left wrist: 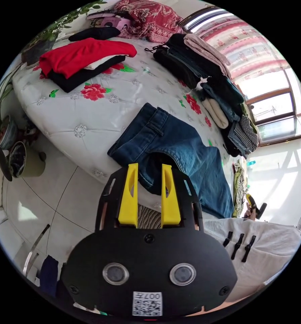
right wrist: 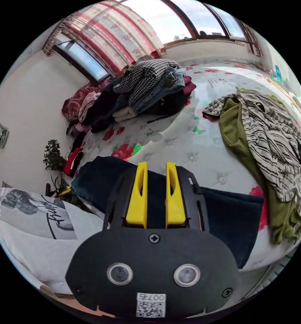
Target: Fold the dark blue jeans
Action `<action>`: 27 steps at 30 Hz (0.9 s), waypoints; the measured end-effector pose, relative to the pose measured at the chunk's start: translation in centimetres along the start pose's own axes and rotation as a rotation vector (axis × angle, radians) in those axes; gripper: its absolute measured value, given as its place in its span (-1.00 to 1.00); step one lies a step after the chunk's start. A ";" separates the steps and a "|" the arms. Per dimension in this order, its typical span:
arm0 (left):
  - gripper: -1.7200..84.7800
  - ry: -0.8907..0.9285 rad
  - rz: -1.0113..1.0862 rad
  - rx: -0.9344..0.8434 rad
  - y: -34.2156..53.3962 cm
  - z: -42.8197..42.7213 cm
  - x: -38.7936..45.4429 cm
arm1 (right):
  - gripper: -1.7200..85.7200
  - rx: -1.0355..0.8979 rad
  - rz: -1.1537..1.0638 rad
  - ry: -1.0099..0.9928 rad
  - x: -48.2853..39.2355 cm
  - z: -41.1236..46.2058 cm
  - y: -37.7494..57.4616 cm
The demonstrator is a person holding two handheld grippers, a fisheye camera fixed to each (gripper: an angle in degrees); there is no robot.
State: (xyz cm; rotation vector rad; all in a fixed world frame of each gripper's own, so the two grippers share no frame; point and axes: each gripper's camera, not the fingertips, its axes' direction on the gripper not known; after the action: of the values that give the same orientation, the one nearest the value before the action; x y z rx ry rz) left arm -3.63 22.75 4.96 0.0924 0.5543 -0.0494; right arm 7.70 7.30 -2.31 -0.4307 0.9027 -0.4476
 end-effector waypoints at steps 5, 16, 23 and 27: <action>-0.77 -0.133 0.022 -0.114 -2.9 4.0 1.7 | -0.79 -0.223 -0.273 -0.174 -9.4 14.1 -11.2; -0.83 -0.254 0.032 -0.173 -3.7 6.7 3.1 | -0.93 -0.611 -0.599 -0.206 -13.5 19.7 -10.6; -0.85 -0.257 0.005 -0.151 -3.0 7.3 3.2 | -0.90 -0.714 -0.499 -0.328 -10.3 16.3 -12.5; -0.87 -0.259 0.021 -0.135 -2.2 7.4 3.3 | -0.87 -0.661 -0.400 -0.424 -8.9 16.4 -16.7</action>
State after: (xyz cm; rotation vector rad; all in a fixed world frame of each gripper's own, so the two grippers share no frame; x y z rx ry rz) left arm 2.87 19.75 9.34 -0.0400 0.2963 -0.0032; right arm 13.19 1.07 21.30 -1.2768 0.5266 -0.3890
